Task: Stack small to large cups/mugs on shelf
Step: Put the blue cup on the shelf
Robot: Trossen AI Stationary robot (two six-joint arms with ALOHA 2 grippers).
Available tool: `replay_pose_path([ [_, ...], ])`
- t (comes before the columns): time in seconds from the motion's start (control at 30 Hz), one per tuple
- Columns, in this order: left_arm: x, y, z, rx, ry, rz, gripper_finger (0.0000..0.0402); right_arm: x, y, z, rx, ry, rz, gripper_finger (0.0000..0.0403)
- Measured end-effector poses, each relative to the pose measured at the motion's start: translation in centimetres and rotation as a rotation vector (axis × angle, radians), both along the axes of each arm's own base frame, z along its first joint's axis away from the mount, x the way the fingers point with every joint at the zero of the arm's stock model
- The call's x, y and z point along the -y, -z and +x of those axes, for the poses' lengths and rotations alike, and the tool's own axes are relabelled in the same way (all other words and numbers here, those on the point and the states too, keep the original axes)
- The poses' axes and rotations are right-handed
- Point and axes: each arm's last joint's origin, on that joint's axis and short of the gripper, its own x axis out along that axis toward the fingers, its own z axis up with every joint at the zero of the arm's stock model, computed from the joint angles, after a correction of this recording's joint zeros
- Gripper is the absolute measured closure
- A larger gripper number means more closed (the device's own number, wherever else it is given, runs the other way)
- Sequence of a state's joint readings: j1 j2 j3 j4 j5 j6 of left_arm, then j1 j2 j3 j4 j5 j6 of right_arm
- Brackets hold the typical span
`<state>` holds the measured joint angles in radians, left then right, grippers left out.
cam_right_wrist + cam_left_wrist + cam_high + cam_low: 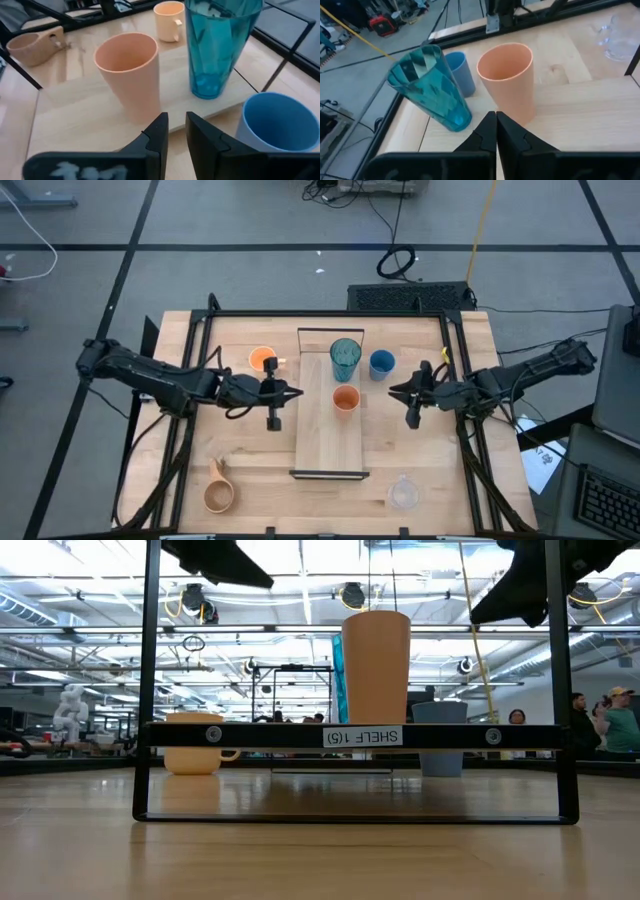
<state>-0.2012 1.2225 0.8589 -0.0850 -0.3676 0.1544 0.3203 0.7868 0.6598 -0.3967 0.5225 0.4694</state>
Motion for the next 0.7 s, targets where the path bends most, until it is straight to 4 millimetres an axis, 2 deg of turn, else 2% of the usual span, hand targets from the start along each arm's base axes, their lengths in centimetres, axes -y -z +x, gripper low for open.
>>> replay_pose_path([
  [0.27,0.0,0.1,-0.1,-0.016,0.0,0.001,0.0387,0.8,0.0,0.1,-0.029,-0.007,0.042,0.0336],
  [0.43,-0.1,0.1,-0.4,-0.035,-0.002,-0.005,0.0398,1.1,-1.7,0.6,-0.067,-0.009,0.066,0.0321],
  [0.7,0.2,-0.8,-1.6,-0.018,0.002,-0.036,0.0385,1.4,-5.4,1.9,-0.23,0.019,0.022,0.0306],
])
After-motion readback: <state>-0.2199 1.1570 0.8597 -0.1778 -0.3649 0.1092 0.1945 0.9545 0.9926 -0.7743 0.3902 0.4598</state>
